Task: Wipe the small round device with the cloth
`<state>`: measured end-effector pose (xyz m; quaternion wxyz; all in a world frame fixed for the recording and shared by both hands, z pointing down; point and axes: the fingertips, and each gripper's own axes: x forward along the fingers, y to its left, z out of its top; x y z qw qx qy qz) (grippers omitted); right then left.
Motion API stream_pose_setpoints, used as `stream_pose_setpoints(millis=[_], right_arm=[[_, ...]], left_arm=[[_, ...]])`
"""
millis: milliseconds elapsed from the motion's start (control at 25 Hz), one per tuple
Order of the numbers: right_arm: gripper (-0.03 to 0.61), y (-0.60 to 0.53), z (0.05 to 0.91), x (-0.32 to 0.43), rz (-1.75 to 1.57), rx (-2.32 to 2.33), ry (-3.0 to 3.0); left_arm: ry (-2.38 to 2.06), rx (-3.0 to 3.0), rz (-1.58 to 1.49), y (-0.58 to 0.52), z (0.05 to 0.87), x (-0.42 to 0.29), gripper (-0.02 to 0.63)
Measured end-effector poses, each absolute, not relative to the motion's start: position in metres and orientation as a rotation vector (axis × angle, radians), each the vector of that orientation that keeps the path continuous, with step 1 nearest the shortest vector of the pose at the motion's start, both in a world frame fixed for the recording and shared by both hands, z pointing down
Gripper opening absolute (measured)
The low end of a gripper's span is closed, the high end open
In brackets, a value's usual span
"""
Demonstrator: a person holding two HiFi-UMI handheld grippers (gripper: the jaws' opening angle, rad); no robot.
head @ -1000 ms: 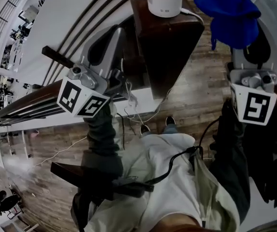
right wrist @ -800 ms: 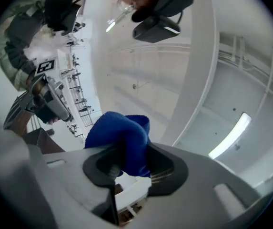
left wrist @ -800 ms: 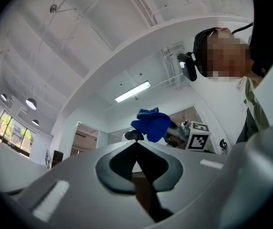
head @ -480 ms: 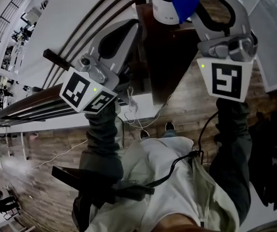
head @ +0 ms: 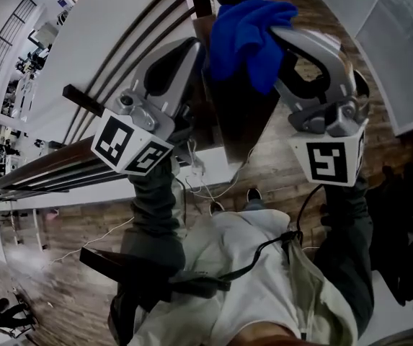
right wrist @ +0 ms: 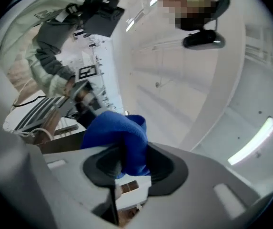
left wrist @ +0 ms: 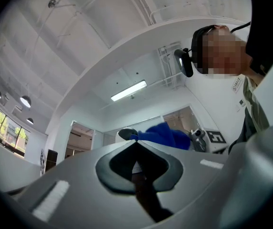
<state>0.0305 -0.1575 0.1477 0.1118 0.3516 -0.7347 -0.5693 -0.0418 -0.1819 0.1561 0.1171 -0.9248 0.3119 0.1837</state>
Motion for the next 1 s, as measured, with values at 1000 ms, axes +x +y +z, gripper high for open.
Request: stream_pose_setpoints(millis=[1000], right_arm=[[0.129,-0.239,0.105,0.108,-1.308,1.419,-2.348]], left_arm=[[0.954,-2.748,0.515,-0.184,0.183,-0.032,0.002]])
